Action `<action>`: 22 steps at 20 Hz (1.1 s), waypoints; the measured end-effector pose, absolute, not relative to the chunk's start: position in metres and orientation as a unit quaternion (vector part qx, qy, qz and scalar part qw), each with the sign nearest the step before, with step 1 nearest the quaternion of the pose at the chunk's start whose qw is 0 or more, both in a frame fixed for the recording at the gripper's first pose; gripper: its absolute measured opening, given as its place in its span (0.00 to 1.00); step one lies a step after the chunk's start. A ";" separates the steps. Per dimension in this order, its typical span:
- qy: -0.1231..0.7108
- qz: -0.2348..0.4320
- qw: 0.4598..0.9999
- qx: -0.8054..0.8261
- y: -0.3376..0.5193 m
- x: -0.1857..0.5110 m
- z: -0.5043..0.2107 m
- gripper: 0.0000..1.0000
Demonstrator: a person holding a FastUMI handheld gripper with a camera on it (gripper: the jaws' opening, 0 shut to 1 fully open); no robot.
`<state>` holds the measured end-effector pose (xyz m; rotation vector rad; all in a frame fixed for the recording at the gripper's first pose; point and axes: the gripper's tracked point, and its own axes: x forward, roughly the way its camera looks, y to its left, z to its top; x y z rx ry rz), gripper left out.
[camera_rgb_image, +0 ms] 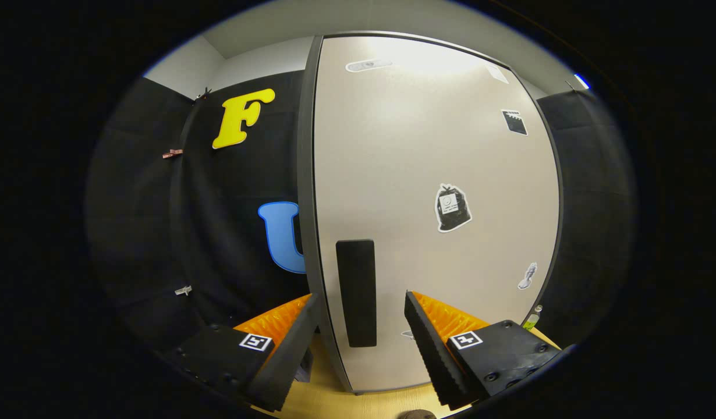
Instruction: Open the shoe cabinet door, grab the shoes and put them into the shoe cabinet, then close the shoe cabinet door.
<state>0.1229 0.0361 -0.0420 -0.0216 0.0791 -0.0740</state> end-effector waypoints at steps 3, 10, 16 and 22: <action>0.045 -0.054 0.997 -0.012 0.029 0.138 -0.047 0.95; 0.051 -0.063 0.997 -0.020 0.028 0.146 -0.052 0.58; 0.049 -0.063 0.997 -0.024 0.027 0.169 -0.059 0.44; 0.053 -0.058 0.997 -0.024 0.032 0.144 -0.056 0.32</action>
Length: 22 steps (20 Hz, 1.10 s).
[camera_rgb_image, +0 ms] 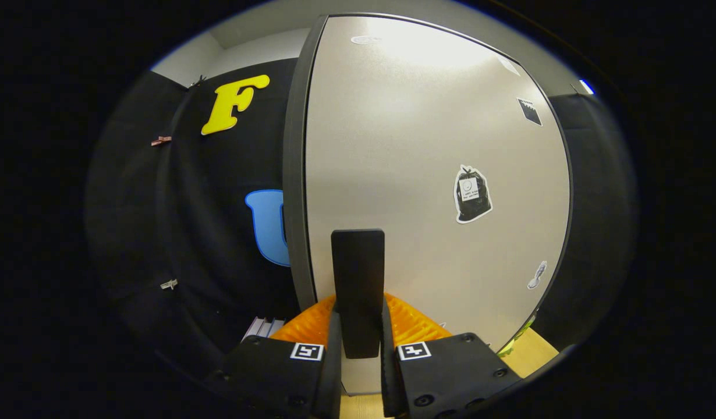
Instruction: Open the shoe cabinet door, grab the shoes and put them into the shoe cabinet, then close the shoe cabinet door.
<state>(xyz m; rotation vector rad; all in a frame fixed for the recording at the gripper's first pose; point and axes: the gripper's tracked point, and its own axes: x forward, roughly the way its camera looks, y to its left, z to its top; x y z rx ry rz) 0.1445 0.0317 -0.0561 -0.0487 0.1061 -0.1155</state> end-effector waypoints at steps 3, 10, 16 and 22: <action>0.048 -0.060 0.997 -0.032 0.032 0.144 -0.054 0.21; 0.043 -0.043 0.998 -0.026 0.034 0.127 -0.051 0.21; 0.050 -0.024 0.998 -0.027 0.026 0.077 -0.043 0.21; 0.050 -0.006 0.998 -0.027 -0.010 0.004 -0.040 0.21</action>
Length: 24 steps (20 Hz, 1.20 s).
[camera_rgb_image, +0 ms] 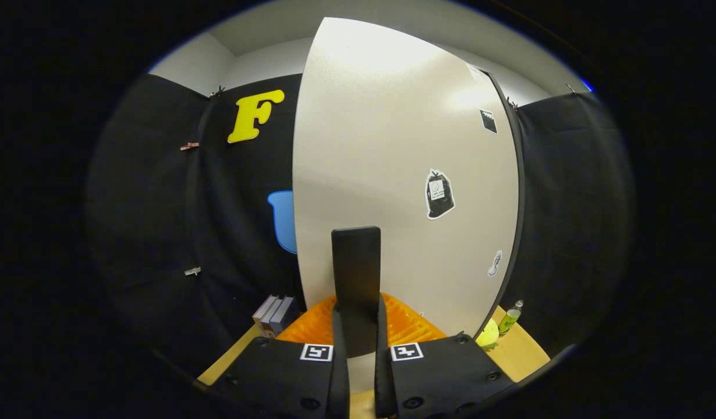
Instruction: Open the shoe cabinet door, grab the shoes and put them into the shoe cabinet, then close the shoe cabinet door.
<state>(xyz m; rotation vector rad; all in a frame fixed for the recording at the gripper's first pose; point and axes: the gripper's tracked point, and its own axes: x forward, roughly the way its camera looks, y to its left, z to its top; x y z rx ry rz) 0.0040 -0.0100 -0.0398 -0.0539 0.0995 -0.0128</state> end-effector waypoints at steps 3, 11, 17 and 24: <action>0.054 0.011 0.998 -0.035 -0.028 -0.025 -0.038 0.21; 0.061 0.058 0.996 -0.021 -0.101 -0.098 -0.030 0.21; 0.052 0.059 0.996 -0.033 -0.157 -0.126 -0.021 0.20; 0.047 0.038 0.996 -0.065 -0.201 -0.132 -0.013 0.20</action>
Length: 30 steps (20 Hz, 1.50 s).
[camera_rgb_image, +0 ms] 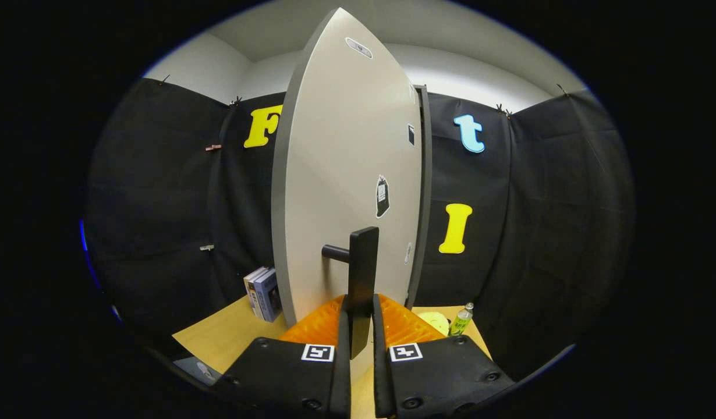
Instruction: Open the shoe cabinet door, grab the shoes and put them into the shoe cabinet, then close the shoe cabinet door.
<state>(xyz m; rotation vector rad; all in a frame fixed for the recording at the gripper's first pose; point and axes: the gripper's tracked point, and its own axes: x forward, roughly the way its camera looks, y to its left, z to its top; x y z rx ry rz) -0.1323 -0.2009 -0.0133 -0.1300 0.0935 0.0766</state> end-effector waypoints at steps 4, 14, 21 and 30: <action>0.050 0.003 0.997 -0.059 -0.234 -0.122 -0.011 0.19; 0.040 -0.018 0.999 -0.023 -0.254 -0.128 -0.006 0.14; 0.061 -0.033 0.998 -0.001 -0.255 -0.131 -0.014 0.14; 0.043 -0.068 0.997 0.004 -0.266 -0.136 -0.010 0.14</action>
